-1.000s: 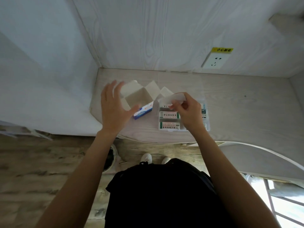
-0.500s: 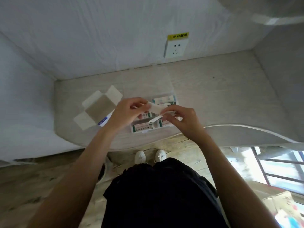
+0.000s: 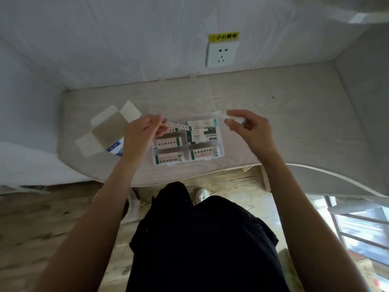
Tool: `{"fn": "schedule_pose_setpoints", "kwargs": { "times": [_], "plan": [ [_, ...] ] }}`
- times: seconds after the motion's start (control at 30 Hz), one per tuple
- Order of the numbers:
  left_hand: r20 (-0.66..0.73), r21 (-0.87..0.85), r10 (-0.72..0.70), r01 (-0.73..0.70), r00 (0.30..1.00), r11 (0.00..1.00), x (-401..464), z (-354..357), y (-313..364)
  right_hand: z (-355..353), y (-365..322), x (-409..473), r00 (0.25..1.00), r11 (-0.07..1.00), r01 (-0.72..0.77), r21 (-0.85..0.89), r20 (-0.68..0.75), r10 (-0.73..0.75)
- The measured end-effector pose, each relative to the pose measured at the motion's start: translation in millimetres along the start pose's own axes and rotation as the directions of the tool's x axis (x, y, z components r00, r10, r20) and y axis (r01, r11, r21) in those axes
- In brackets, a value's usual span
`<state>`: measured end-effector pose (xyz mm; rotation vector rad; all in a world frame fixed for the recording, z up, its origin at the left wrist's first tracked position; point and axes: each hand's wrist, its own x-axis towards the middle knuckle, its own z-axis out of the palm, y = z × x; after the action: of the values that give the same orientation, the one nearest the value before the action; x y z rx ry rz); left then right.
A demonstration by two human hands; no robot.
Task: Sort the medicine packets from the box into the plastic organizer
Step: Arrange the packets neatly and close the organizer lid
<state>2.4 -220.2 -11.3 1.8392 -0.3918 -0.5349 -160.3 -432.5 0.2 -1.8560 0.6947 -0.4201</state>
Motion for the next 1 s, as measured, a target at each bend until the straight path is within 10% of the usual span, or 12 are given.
{"fn": "schedule_pose_setpoints", "kwargs": {
  "times": [0.13,1.0],
  "plan": [
    [-0.082,0.352,0.11,-0.074,0.991,0.933,7,-2,-19,6,-2,28,0.996,0.997,0.042,-0.07,0.076,-0.036],
    [0.013,0.807,0.107,-0.074,0.994,0.586,36,-1,-35,74,22,75,0.953,0.63,0.223,-0.744,0.303,0.021]
  ]
}}
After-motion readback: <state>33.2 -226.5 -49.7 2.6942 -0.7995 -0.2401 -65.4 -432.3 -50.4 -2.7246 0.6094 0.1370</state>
